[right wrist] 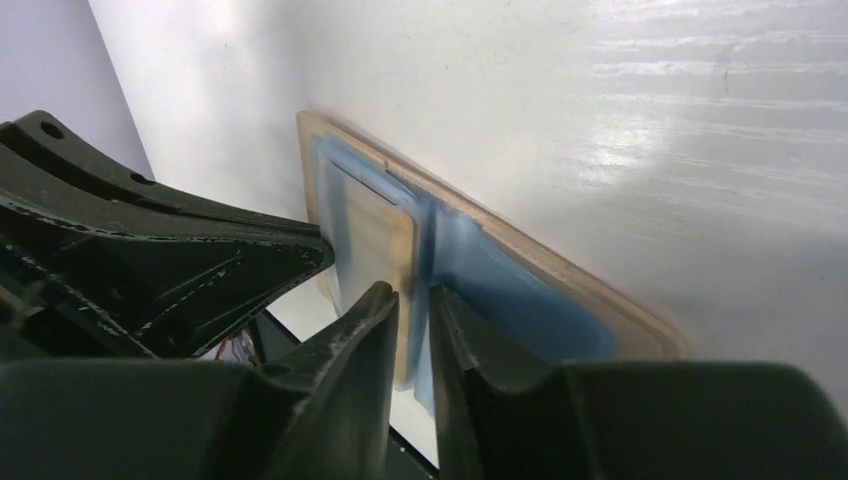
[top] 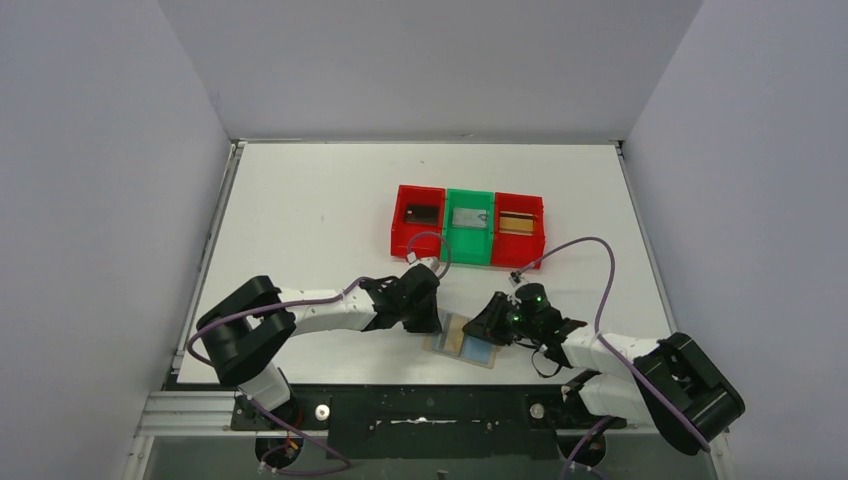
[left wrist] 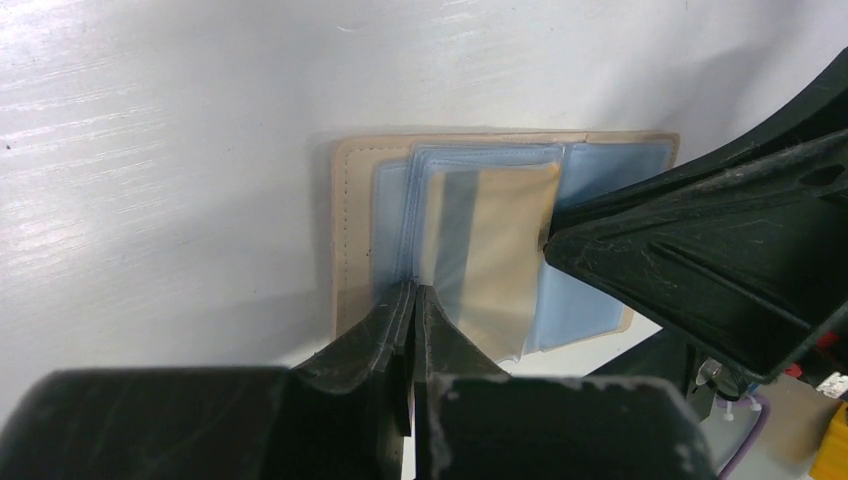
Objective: Take the credit cards out of the card holder
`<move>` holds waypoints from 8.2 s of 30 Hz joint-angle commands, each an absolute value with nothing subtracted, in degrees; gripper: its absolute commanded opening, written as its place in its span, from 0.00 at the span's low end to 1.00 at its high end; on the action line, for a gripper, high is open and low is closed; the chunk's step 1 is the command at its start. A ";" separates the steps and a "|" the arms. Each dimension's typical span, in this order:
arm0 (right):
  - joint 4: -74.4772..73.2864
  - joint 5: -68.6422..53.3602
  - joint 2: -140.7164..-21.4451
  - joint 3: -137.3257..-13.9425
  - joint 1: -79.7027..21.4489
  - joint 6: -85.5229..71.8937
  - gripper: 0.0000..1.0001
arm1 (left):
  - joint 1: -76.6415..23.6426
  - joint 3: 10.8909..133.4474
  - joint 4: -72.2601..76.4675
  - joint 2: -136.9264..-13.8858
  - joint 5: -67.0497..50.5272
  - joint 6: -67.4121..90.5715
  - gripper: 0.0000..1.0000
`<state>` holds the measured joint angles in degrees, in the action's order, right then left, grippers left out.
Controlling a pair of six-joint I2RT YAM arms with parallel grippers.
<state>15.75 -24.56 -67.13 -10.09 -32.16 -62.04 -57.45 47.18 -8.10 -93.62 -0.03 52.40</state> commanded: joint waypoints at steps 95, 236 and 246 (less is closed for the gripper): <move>-33.78 18.89 -83.78 -46.09 -59.95 -63.52 0.67 | -48.17 30.26 -17.39 -55.99 13.57 62.93 0.36; 11.02 -13.75 -68.59 -9.66 -36.22 -68.38 0.02 | -57.30 39.09 2.84 -79.59 2.48 52.24 0.22; -1.36 -6.45 -66.98 -11.16 -36.56 -67.02 0.00 | -57.30 41.18 6.05 -85.93 -3.87 51.45 0.28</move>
<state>11.14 -16.23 -66.96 -11.79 -36.84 -69.89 -57.04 38.68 2.87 -83.05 -1.04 51.92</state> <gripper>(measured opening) 0.028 0.273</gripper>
